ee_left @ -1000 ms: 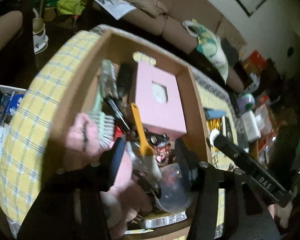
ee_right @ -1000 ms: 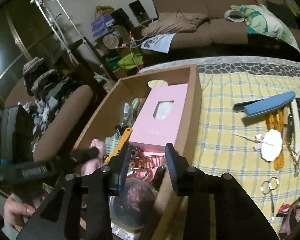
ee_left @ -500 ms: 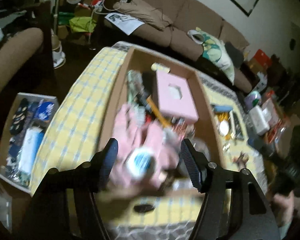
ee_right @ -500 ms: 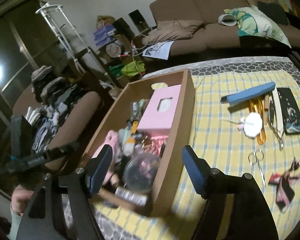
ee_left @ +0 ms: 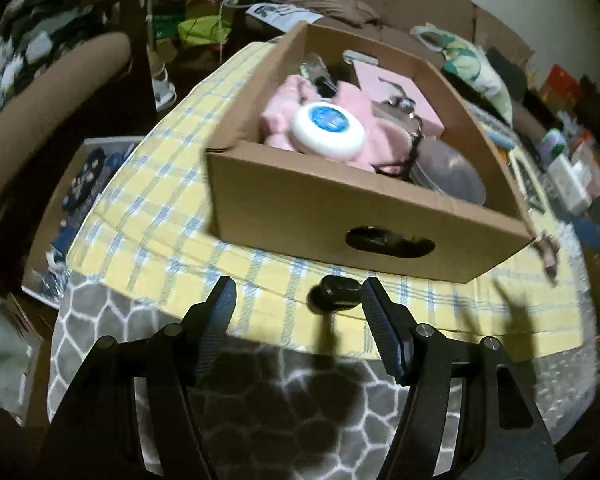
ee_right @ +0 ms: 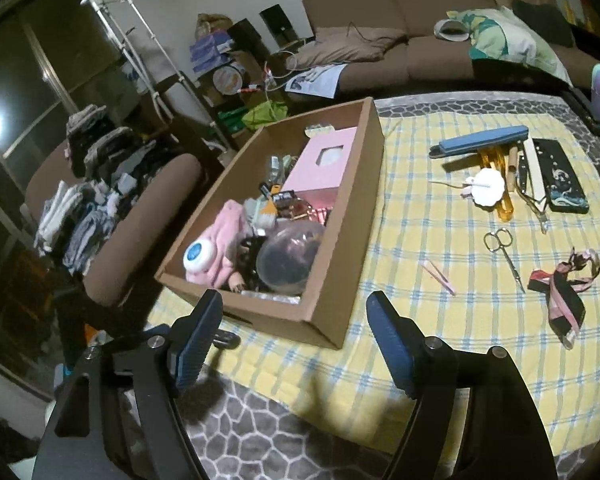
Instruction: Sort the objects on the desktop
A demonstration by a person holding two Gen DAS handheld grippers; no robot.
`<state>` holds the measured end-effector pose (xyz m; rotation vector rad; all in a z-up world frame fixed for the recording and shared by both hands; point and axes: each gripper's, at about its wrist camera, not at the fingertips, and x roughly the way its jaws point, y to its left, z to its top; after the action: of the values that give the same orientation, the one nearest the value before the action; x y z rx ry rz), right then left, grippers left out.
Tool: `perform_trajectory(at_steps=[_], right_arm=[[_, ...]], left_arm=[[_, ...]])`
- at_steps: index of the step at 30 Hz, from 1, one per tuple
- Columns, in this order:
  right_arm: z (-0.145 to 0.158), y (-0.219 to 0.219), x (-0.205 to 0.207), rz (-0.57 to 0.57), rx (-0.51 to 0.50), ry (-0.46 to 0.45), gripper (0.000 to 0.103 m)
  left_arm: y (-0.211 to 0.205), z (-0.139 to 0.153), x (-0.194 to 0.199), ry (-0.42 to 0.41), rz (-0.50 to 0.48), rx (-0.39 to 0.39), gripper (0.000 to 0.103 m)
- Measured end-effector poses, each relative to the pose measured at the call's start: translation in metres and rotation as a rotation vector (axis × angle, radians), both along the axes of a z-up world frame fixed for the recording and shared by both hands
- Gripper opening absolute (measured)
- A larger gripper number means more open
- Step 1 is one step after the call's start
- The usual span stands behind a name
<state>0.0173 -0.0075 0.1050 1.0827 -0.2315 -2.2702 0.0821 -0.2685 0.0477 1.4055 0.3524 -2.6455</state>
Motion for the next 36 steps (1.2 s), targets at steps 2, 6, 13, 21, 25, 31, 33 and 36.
perform_trajectory(at_steps=[2, 6, 13, 21, 25, 31, 33, 36], right_arm=[[-0.002, -0.002, 0.002, 0.008, 0.016, 0.002, 0.078], [-0.006, -0.001, 0.002, 0.019, 0.029, -0.001, 0.078], [-0.008, 0.02, -0.005, -0.024, 0.016, -0.015, 0.078], [-0.004, 0.042, -0.008, -0.061, -0.007, -0.017, 0.078], [0.002, 0.06, -0.011, -0.091, -0.03, -0.008, 0.078], [0.017, 0.107, -0.02, -0.18, -0.05, 0.019, 0.078], [0.023, 0.13, -0.025, -0.231, -0.06, 0.032, 0.078], [0.023, 0.161, -0.032, -0.293, -0.071, 0.03, 0.078]], left_arm=[[0.011, -0.003, -0.007, 0.004, -0.009, -0.052, 0.062], [0.025, -0.022, -0.018, -0.018, -0.006, -0.111, 0.062], [0.041, -0.044, -0.017, 0.016, 0.001, -0.147, 0.052], [0.02, -0.028, -0.004, 0.064, -0.02, 0.035, 0.019], [0.005, -0.001, 0.011, 0.124, -0.026, 0.141, 0.019], [-0.002, 0.05, 0.025, 0.219, -0.093, 0.19, 0.019], [0.0, 0.065, 0.024, 0.224, -0.127, 0.197, 0.019], [0.012, 0.081, 0.008, 0.227, -0.165, 0.202, 0.019]])
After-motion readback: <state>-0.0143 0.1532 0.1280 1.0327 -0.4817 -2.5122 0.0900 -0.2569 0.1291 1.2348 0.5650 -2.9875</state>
